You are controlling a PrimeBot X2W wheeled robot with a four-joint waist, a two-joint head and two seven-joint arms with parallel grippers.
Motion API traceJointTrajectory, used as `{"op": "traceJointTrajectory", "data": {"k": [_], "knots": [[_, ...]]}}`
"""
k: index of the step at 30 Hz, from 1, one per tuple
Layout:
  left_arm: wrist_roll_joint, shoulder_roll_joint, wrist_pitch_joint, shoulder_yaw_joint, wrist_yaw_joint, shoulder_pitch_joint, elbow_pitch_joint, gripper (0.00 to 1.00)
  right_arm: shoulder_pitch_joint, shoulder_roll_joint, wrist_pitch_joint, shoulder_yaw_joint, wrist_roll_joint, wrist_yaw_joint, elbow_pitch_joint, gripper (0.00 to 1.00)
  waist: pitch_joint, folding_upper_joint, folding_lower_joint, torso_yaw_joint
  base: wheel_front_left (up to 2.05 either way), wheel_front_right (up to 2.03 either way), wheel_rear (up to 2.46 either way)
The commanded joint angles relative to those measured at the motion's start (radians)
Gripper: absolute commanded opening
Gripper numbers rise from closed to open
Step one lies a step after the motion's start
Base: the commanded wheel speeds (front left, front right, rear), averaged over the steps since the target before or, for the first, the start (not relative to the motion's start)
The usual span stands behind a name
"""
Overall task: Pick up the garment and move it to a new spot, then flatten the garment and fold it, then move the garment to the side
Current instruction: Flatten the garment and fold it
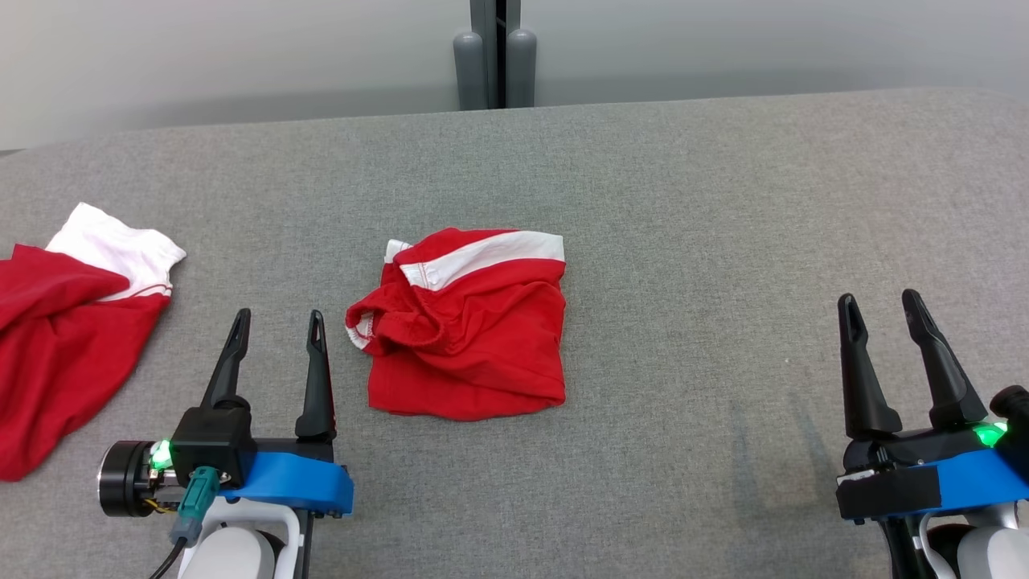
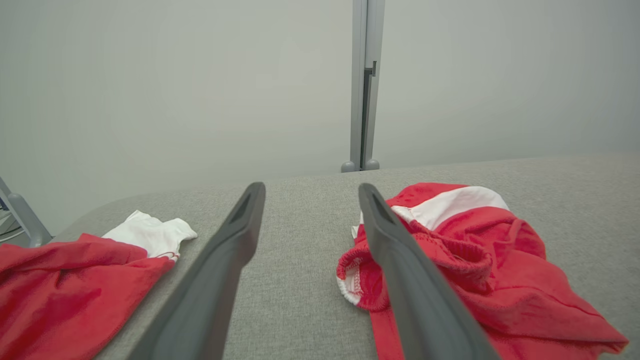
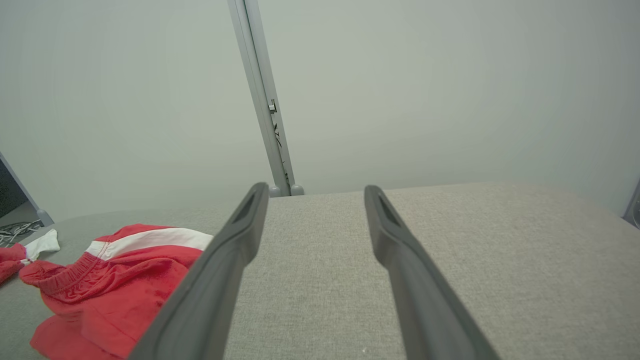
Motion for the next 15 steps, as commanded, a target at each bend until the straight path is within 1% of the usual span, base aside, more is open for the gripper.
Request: {"op": "traceJointTrajectory", "data": {"k": [1,8,12,13,14,15], "knots": [[-0.005,0.005,0.000,-0.004,0.006,0.004,-0.004,1.00,0.017,0.001,0.002,-0.002,-0.004,0.000,-0.006,1.00,0.001,0.0001,0.0000,0.000,0.00,0.00,0.00],[-0.005,0.008,-0.003,-0.008,0.011,-0.003,-0.010,1.00,0.013,-0.001,0.005,-0.006,-0.007,0.000,-0.008,1.00,0.009,0.0001,0.0000,0.003,0.00,0.00,0.00],[-0.003,0.007,-0.004,-0.012,0.010,-0.018,-0.015,1.00,0.001,-0.013,0.020,-0.003,-0.018,0.000,-0.001,1.00,0.023,0.0001,0.0000,0.013,0.00,0.00,0.00],[-0.002,0.006,-0.005,-0.014,0.010,-0.024,-0.017,1.00,-0.010,-0.012,0.025,0.004,-0.016,0.000,0.003,0.66,0.030,0.0001,0.0000,0.017,0.00,0.00,0.00],[0.000,0.005,-0.006,-0.016,0.010,-0.029,-0.020,1.00,-0.022,-0.013,0.033,0.014,-0.015,0.000,0.008,0.35,0.038,0.0001,0.0000,0.023,0.00,0.00,0.00],[0.002,0.004,-0.009,-0.018,0.012,-0.034,-0.021,1.00,-0.039,-0.017,0.039,0.026,-0.019,0.000,0.015,0.00,0.046,0.0001,0.0000,0.029,0.00,0.00,0.00]]}}
